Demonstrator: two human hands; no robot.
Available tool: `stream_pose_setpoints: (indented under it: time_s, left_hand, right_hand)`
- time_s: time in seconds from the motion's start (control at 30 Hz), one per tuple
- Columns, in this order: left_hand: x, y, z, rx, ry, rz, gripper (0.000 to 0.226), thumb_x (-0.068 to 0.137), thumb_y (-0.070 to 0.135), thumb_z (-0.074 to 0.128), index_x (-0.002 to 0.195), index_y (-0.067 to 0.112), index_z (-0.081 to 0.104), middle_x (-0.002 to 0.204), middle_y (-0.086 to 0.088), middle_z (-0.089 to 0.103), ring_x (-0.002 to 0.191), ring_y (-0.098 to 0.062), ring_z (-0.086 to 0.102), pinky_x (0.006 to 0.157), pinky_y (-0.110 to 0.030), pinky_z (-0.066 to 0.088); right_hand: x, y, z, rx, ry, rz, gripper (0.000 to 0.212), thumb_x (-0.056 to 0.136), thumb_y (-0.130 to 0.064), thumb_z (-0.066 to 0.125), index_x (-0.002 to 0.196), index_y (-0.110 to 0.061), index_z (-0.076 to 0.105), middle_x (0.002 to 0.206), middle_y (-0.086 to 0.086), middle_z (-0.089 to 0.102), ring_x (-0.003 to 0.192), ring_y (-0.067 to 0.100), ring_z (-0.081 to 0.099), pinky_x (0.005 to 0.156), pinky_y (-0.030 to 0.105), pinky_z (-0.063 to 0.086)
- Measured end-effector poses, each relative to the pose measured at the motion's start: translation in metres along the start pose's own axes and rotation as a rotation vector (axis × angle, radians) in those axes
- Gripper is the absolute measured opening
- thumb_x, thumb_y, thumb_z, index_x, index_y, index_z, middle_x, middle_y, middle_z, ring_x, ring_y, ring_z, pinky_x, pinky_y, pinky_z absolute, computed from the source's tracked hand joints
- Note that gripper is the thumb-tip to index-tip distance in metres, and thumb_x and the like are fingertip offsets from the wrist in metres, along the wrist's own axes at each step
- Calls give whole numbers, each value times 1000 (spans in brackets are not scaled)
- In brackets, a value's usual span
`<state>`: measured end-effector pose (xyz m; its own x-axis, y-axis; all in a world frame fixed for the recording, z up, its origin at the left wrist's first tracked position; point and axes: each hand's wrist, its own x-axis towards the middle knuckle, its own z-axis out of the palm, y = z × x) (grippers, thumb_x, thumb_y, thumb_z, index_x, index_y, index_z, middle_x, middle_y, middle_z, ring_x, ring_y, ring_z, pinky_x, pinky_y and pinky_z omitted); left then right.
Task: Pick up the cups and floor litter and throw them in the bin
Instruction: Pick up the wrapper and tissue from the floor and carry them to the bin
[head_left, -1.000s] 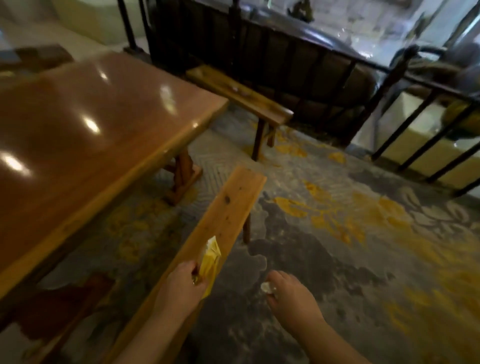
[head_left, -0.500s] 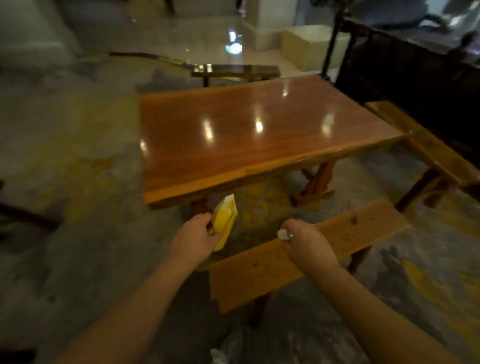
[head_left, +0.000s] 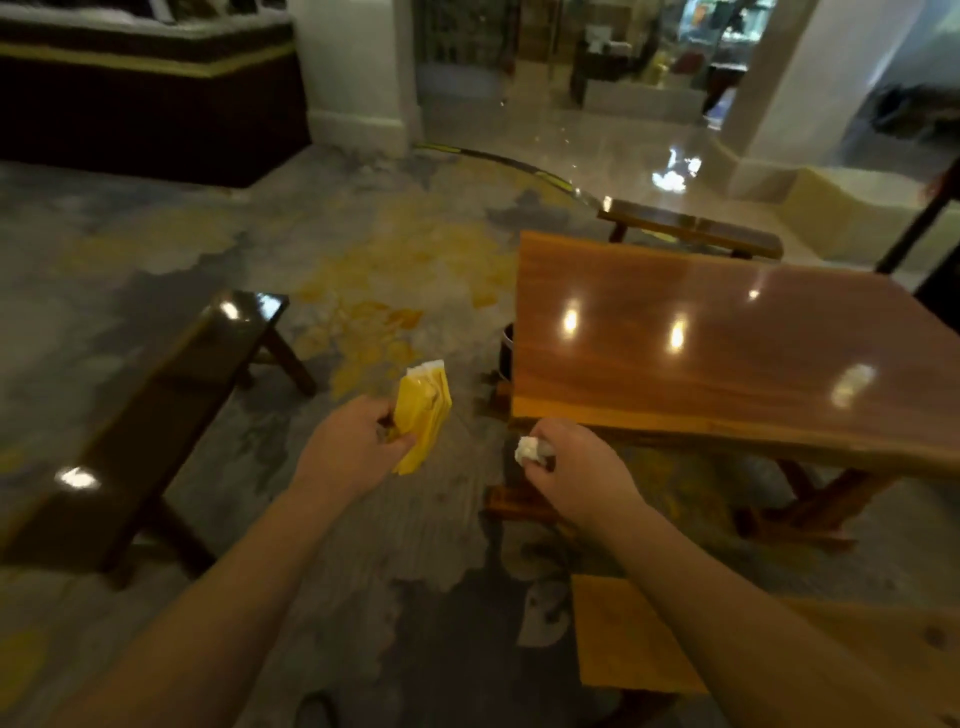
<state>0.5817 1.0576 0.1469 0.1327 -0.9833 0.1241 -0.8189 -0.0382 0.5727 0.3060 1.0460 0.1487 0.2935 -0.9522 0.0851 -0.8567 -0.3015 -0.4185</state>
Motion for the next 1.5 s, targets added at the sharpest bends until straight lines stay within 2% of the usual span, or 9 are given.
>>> stream_pose_setpoints:
  time_s: [0.1,0.27,0.4,0.57,0.77,0.9,1.03,1.23,1.5]
  left_hand:
    - [20,-68,-38,5,48,-41,27,76,38,77,95,20,72,89,-4,62,86,-27,63,71,-38,49]
    - [64,-177,-98,0,63,-91,22,77,36,76,93,23,70,83,4,54,85,-23,61,66,-31,36]
    - [99,-241,-135,13,65,-147,20,78,40,74,91,25,68,87,2,60,83,-22,62,64,-32,38]
    - [158,-289,-162,28,30,-154,20,77,41,72,91,27,67,88,5,62,80,-18,61,63,-32,41]
    - [248,-314,-161,28,-5,-118,18,77,44,72,87,30,65,84,8,59,73,-11,57,58,-29,38]
    - [329,-323,-159,53,-8,-106,24,78,42,71,70,37,49,75,13,50,64,-4,48,51,-23,30]
    - [419,-334,-164,94,17,-130,19,78,40,71,78,29,56,78,7,53,69,-12,52,58,-32,37]
    - [542,-348,-168,124,44,-139,18,80,38,71,86,24,61,83,4,55,77,-20,57,69,-39,49]
    - [706,-386,-135,57,8,-106,19,79,38,73,89,24,65,87,5,61,76,-15,58,69,-37,51]
  right_hand:
    - [50,-59,29,-9,-26,-42,23,90,-36,66,111,-28,59,100,-7,62,86,9,59,77,33,57]
    - [136,-163,88,7,-54,-67,20,90,-33,65,106,-23,60,101,-4,61,86,12,60,79,39,57]
    - [191,-226,124,72,-95,-50,22,90,-31,66,110,-24,61,108,-3,62,94,14,60,84,40,55]
    - [256,-273,150,130,-69,-47,20,87,-28,68,105,-21,61,102,-1,61,91,17,59,81,42,53]
    - [348,-281,173,149,-33,-54,18,87,-30,67,103,-22,61,101,-2,61,89,18,59,77,41,52]
    - [433,-270,192,170,-5,-84,14,87,-28,66,97,-21,60,95,-2,60,85,19,58,71,39,49]
    - [531,-261,205,196,23,-105,14,86,-28,67,93,-20,57,89,-2,58,80,18,54,65,35,42]
    - [657,-254,209,208,-14,-123,17,84,-29,68,96,-20,61,93,1,62,84,20,58,66,35,45]
    - [798,-227,217,167,-30,-18,13,87,-30,65,96,-21,59,95,1,61,85,21,58,72,43,52]
